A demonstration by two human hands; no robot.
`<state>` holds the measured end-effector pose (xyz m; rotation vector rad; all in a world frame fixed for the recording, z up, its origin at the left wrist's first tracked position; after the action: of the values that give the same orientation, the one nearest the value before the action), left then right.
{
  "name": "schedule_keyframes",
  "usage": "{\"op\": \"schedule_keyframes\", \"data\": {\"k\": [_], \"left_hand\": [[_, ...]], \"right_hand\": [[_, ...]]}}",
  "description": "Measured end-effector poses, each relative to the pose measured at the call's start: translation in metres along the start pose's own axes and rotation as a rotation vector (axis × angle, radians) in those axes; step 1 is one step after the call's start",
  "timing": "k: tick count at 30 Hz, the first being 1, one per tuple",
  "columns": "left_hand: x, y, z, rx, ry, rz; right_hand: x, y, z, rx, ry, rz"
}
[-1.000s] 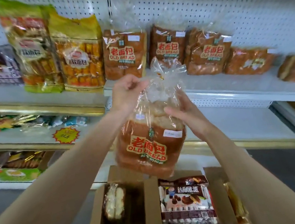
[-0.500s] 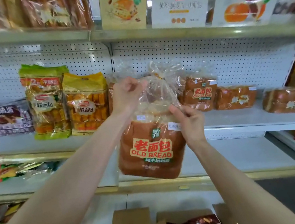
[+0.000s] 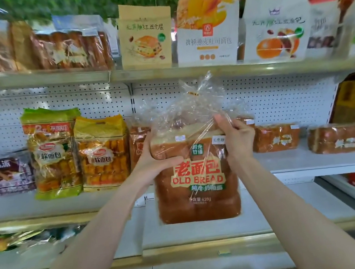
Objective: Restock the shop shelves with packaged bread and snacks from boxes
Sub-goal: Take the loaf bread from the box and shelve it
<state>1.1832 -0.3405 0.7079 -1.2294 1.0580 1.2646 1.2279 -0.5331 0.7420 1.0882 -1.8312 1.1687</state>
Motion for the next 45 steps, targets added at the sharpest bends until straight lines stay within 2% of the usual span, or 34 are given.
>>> {"op": "schedule_keyframes", "data": {"k": [7,12,17,21,24,32,35,39,45], "left_hand": [[-0.025,-0.015,-0.008,-0.167,0.147,-0.122],[-0.025,-0.024,-0.014,-0.229,0.208,-0.132],[-0.023,-0.037,-0.02,-0.245,0.259,-0.132],[-0.02,-0.047,-0.037,-0.235,0.248,-0.108],[-0.021,-0.057,-0.045,-0.217,0.2,-0.063],[-0.005,-0.091,-0.082,-0.125,0.124,0.022],[0.007,-0.107,-0.105,-0.17,0.111,0.069],[0.014,-0.112,-0.138,-0.222,0.131,0.0],[0.038,-0.137,-0.17,-0.32,0.114,0.029]], "right_hand": [[0.032,-0.017,0.001,0.102,0.102,0.068],[0.033,-0.02,0.013,0.19,0.13,0.004],[0.003,-0.006,0.042,0.31,0.224,-0.063],[-0.025,-0.006,0.048,0.256,0.256,-0.178],[-0.029,-0.02,0.052,0.212,0.307,-0.175],[-0.049,-0.071,0.079,0.275,0.362,-0.104],[-0.063,-0.096,0.097,0.268,0.378,-0.103],[-0.076,-0.126,0.118,0.292,0.379,-0.101],[-0.099,-0.16,0.142,0.368,0.307,-0.106]]}}
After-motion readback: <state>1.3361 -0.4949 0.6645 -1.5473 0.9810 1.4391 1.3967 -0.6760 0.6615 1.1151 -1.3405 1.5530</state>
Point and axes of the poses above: each hand's wrist, its own y-axis away from the middle knuckle, its own z-axis out of the back of the hand, x = y × z, the point moved 1 cm from there along -y, towards the middle knuckle, and after that the axes turned 4 degrees about z, right-handed, at the moved point
